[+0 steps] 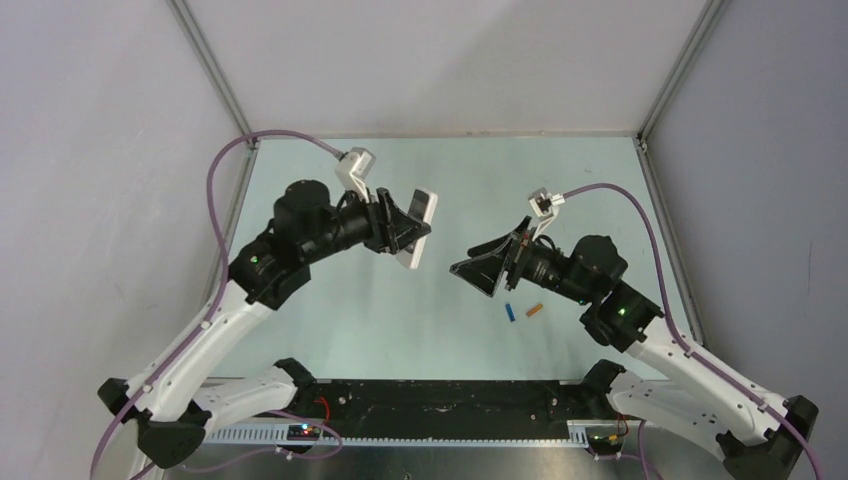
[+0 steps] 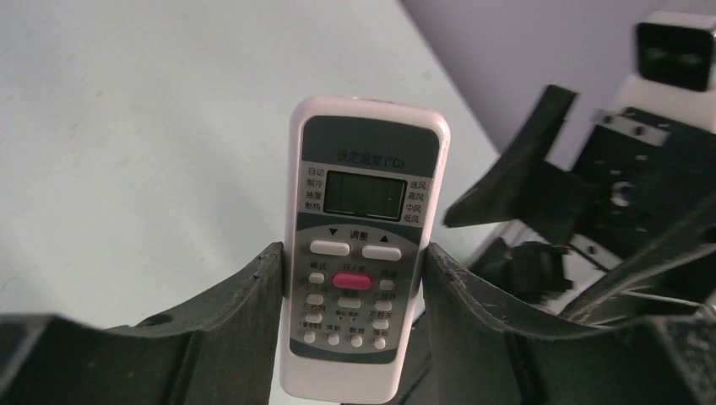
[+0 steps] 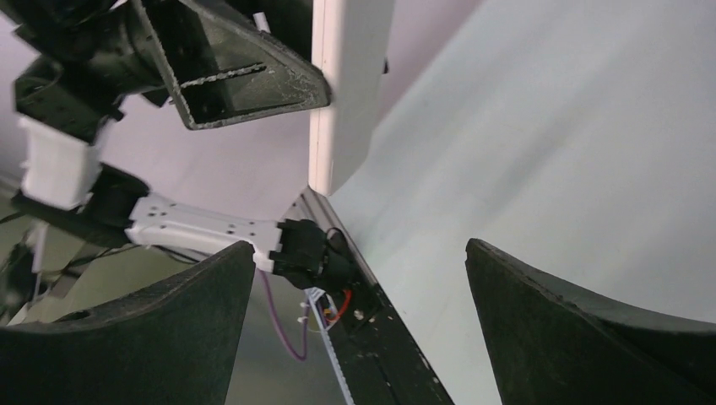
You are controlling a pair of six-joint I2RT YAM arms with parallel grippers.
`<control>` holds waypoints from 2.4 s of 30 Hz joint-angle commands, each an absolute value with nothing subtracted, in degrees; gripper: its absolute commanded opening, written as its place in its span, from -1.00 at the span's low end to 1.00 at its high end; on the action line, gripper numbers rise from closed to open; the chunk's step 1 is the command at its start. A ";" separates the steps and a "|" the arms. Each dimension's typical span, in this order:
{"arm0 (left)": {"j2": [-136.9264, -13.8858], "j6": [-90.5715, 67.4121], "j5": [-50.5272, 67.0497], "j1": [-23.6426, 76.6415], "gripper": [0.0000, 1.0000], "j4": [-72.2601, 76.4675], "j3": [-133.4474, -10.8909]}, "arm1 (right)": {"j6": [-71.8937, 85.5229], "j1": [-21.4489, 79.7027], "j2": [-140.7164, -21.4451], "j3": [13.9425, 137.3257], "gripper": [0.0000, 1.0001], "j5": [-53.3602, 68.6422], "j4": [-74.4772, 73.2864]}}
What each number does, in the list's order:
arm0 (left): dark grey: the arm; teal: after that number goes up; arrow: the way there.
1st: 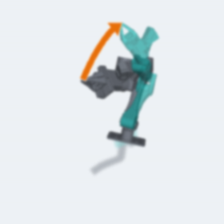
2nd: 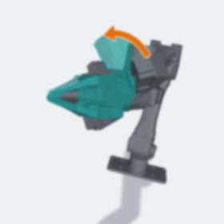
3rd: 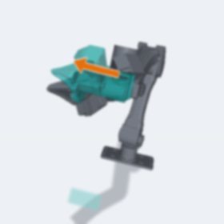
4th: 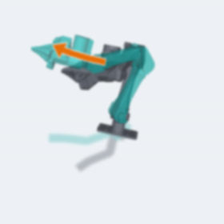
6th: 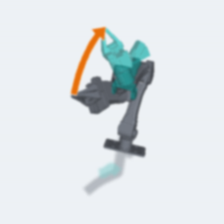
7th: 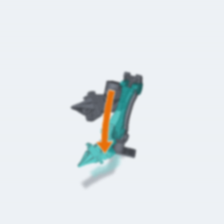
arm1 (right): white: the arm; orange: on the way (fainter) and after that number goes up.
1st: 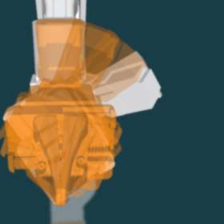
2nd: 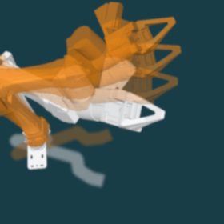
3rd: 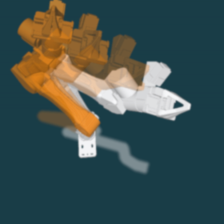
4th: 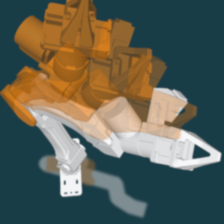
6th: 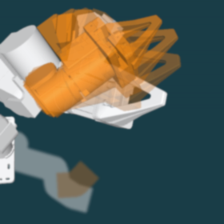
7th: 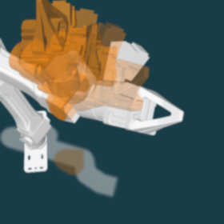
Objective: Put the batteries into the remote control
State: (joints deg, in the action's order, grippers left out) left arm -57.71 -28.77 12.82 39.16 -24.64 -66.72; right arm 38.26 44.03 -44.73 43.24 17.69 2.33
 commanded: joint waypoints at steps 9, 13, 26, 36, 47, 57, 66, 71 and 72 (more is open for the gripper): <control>-55.95 -44.75 26.92 39.40 -0.36 -21.86 -75.28 | 33.99 52.65 -52.52 51.07 0.99 18.28 18.63; -55.86 -48.44 28.60 39.42 -0.36 -20.61 -75.83 | 35.68 53.28 -54.99 52.11 0.99 18.00 21.30; -55.38 -51.78 31.37 39.45 -0.35 -16.73 -74.43 | 42.78 53.28 -61.99 54.37 0.99 26.02 29.54; -54.07 -50.09 29.81 39.34 -0.34 -15.81 -72.30 | 44.14 53.54 -63.64 55.99 0.38 27.31 27.03; -50.35 -37.26 25.61 39.01 0.39 -18.13 -67.85 | 31.03 56.90 -62.89 58.85 -0.23 21.39 11.78; -48.58 -28.89 20.70 38.87 0.98 -24.58 -68.01 | 19.60 59.49 -60.78 59.55 -0.29 10.57 -0.73; -49.54 -24.16 18.98 38.89 0.88 -29.23 -69.18 | 8.99 64.80 -63.08 63.75 -0.29 -5.02 -11.06; -49.83 -19.39 17.22 38.92 0.88 -33.15 -70.98 | 4.61 67.97 -66.57 66.56 -0.32 -12.25 -14.60; -49.86 -19.19 17.53 38.88 0.91 -33.23 -71.23 | 4.24 68.54 -67.12 66.94 -0.33 -12.94 -15.03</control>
State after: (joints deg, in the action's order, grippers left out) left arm -49.87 -24.32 18.72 39.05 -30.92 -68.12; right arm 9.47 66.46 -64.64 62.89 -5.06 -12.40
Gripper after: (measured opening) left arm 0.941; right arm 0.615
